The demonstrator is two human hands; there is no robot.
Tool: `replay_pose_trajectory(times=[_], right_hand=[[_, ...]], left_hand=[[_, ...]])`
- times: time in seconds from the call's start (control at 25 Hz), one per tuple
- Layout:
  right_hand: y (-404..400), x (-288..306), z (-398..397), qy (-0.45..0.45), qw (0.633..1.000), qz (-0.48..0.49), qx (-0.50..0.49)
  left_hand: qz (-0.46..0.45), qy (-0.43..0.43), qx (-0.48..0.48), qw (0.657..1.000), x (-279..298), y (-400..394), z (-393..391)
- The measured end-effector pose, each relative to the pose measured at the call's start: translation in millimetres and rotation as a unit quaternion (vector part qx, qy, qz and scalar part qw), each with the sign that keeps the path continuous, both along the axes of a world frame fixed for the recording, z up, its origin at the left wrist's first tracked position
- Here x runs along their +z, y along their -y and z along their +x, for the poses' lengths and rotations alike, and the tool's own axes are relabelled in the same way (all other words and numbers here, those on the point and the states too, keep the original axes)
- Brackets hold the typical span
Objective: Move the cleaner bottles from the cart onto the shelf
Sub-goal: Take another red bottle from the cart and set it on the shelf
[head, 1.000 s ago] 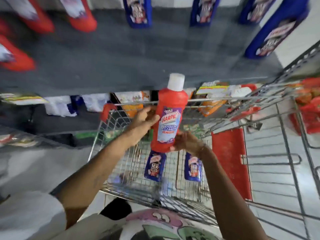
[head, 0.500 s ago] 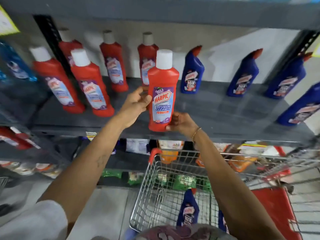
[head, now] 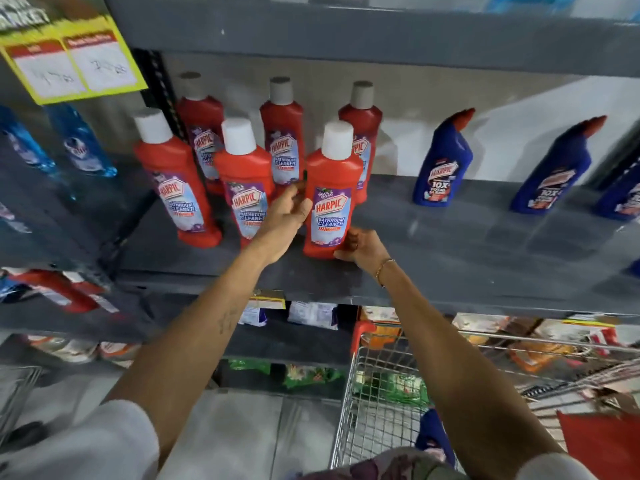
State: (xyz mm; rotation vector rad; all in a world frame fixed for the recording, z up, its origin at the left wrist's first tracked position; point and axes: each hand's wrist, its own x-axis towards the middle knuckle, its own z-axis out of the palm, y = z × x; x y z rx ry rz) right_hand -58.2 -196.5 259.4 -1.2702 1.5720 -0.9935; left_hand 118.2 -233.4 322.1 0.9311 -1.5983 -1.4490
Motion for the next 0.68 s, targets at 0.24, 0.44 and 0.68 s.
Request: replay_pose_trajectory(times=[0.24,0.44,0.68], right_hand=[[-1,-2,4,-0.026,1.0,0.002,-0.007],[-22,9,2,-0.079,0.996,-0.043,-0.022],[-164,-38,-70,-0.091,0.977,-0.098,-0.167]], left_hand=[[-0.003,0.05,0.028,0.998,-7,-1,0],[-0.165,0.099,0.222,0.956,-8,-58,-10],[-0.145,0.12,0.057,0.981,-82,-166,-88]])
